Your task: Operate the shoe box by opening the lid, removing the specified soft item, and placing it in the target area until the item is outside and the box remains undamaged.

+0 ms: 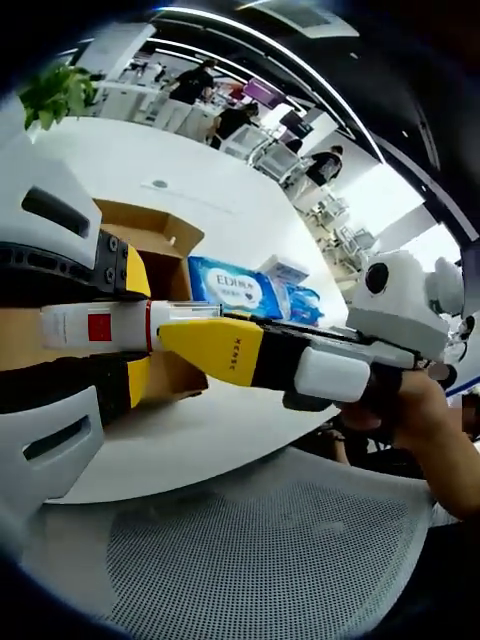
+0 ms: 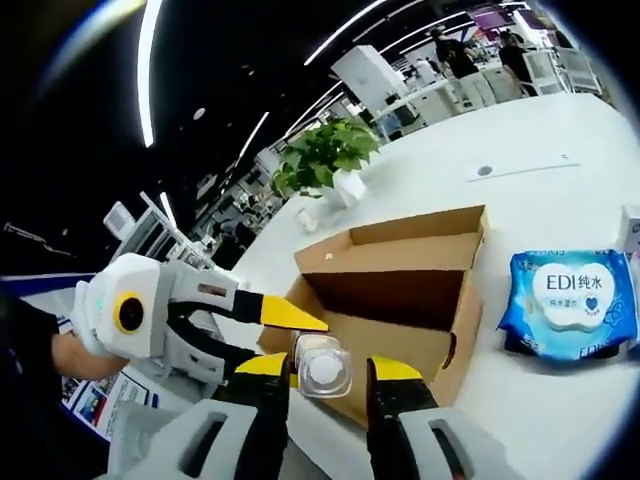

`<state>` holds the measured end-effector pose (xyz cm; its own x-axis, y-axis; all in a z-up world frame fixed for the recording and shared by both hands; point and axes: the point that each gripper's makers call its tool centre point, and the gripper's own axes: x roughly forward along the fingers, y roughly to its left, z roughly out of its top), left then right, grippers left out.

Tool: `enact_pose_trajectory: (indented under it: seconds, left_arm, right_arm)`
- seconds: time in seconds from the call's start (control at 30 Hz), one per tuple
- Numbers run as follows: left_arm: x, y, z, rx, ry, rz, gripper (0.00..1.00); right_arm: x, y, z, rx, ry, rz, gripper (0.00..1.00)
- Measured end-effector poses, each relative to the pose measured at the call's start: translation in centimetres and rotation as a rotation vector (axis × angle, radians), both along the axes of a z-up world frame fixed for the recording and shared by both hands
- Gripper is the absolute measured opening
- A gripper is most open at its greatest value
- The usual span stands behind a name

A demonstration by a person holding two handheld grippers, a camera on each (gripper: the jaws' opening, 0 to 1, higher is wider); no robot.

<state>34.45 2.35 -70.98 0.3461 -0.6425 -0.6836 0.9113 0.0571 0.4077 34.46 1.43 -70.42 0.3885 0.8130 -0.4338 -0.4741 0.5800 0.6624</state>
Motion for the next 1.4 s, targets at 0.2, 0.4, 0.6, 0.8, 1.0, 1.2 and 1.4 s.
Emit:
enact_pose_trajectory:
  seconds: [0.2,0.4,0.6,0.8,1.0,1.2,1.4]
  left_arm:
    - [-0.3,-0.3,-0.2,0.006,-0.013,-0.018,0.19]
    - [-0.3,-0.3,-0.2,0.006,-0.017,-0.023,0.19]
    - [-0.2,-0.4,-0.3,0.011,-0.034,-0.05,0.19]
    - [0.0,-0.8,-0.2,0.001,-0.054,-0.092,0.2]
    - [0.3,-0.9,0.0,-0.01,-0.051,-0.093,0.2]
    - [0.6,-0.4,-0.2,-0.008,-0.031,-0.069,0.22]
    - [1.1,0.3,-0.1,-0.037,-0.005,-0.022,0.26]
  right_arm:
    - [0.1,0.2,0.3,0.025,0.013,-0.011,0.19]
    - [0.1,0.2,0.3,0.013,0.009,-0.011,0.17]
    - [0.1,0.1,0.2,0.0,0.018,-0.019,0.16]
    - [0.3,-0.2,0.3,-0.008,0.02,-0.021,0.16]
    - [0.6,-0.4,0.6,-0.019,0.004,-0.02,0.16]
    - [0.9,-0.7,0.9,-0.034,-0.011,-0.008,0.15]
    - [1.1,-1.0,1.2,-0.056,-0.027,0.012,0.15]
